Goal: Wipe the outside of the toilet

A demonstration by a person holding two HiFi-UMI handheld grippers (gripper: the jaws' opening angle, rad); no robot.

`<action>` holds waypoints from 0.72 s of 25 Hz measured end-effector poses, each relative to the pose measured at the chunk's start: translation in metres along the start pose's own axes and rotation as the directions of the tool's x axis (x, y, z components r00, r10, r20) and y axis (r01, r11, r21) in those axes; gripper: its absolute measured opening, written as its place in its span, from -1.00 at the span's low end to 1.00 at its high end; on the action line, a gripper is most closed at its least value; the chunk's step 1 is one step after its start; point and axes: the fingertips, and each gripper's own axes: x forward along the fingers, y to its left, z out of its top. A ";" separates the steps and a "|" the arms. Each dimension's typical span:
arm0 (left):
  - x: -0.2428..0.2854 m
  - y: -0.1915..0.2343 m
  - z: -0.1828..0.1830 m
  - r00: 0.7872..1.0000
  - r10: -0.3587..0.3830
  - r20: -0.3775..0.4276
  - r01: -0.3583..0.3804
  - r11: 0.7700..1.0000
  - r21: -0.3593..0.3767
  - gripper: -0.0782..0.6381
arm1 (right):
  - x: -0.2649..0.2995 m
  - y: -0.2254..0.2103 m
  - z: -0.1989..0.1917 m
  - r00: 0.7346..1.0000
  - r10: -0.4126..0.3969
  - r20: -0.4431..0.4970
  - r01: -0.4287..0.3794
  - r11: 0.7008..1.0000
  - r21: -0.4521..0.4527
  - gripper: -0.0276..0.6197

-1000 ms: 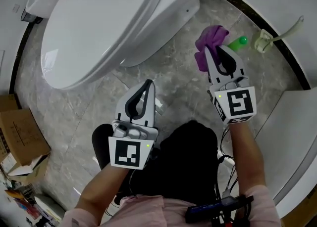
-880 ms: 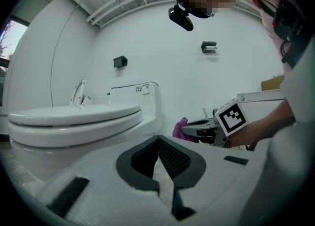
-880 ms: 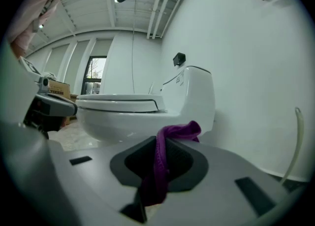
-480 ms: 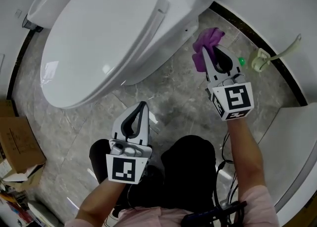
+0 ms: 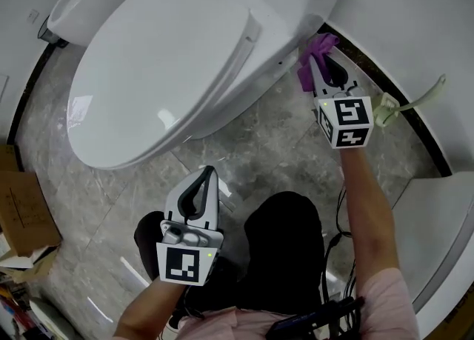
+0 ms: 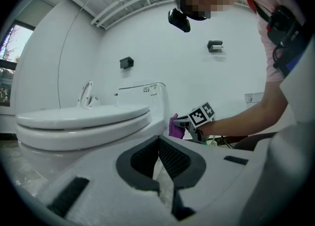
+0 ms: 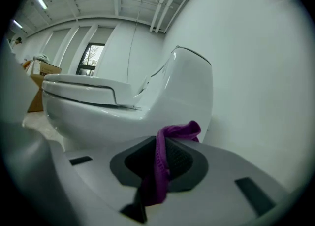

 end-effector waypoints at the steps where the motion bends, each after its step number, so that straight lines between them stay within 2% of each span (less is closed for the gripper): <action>1: -0.001 0.002 0.000 1.000 0.007 -0.001 -0.007 1.000 0.002 -0.76 | 0.005 -0.006 0.000 1.000 -0.008 -0.003 0.008 1.000 -0.004 -0.73; 9: -0.008 0.020 0.000 0.997 0.072 -0.014 -0.072 0.997 0.006 -0.76 | 0.038 -0.023 0.002 0.999 -0.032 -0.013 0.032 0.999 -0.025 -0.73; 18: -0.010 0.030 0.000 0.995 0.098 -0.006 -0.098 0.995 0.015 -0.76 | 0.040 -0.002 0.007 0.998 0.051 0.034 -0.051 0.999 0.006 -0.74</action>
